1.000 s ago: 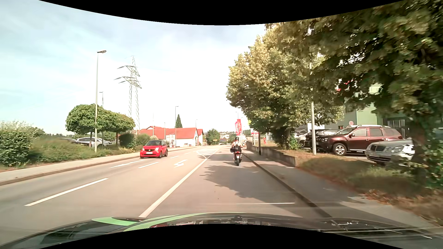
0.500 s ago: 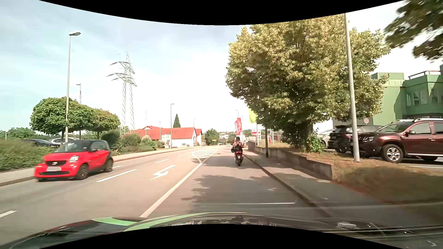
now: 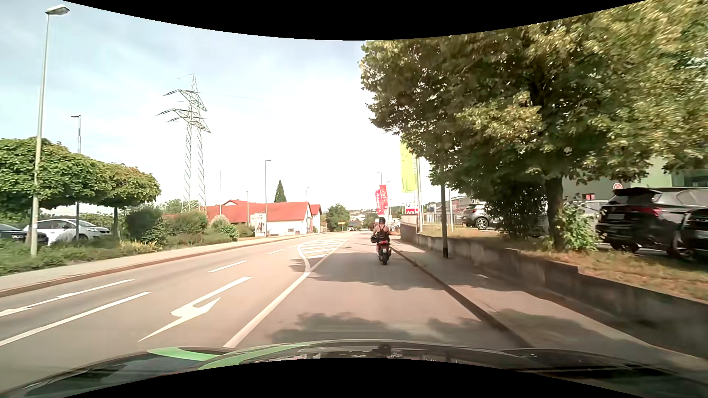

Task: Follow the waypoints while adhering to traffic rules and regulations

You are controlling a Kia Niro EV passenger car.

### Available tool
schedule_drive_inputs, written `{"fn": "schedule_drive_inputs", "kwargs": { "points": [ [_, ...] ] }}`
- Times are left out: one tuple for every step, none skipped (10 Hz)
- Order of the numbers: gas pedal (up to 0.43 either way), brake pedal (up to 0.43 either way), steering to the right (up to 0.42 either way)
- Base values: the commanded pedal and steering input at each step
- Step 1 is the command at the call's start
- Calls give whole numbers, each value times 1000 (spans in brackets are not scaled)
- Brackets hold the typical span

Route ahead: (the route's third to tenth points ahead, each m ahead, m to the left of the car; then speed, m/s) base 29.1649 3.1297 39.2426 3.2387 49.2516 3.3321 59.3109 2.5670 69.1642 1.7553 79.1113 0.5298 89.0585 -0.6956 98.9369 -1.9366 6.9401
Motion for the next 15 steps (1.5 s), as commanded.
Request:
{"fn": "schedule_drive_inputs", "kwargs": {
  "points": [
    [0, 0, 2],
    [0, 0, 2],
    [0, 0, 2],
    [0, 0, 2],
    [0, 0, 2],
    [0, 0, 2],
    [0, 0, 2],
    [0, 0, 2],
    [0, 0, 2],
    [0, 0, 2],
    [0, 0, 2],
    [0, 0, 2],
    [0, 0, 2],
    [0, 0, 2],
    [0, 0, 2]
  ]
}}
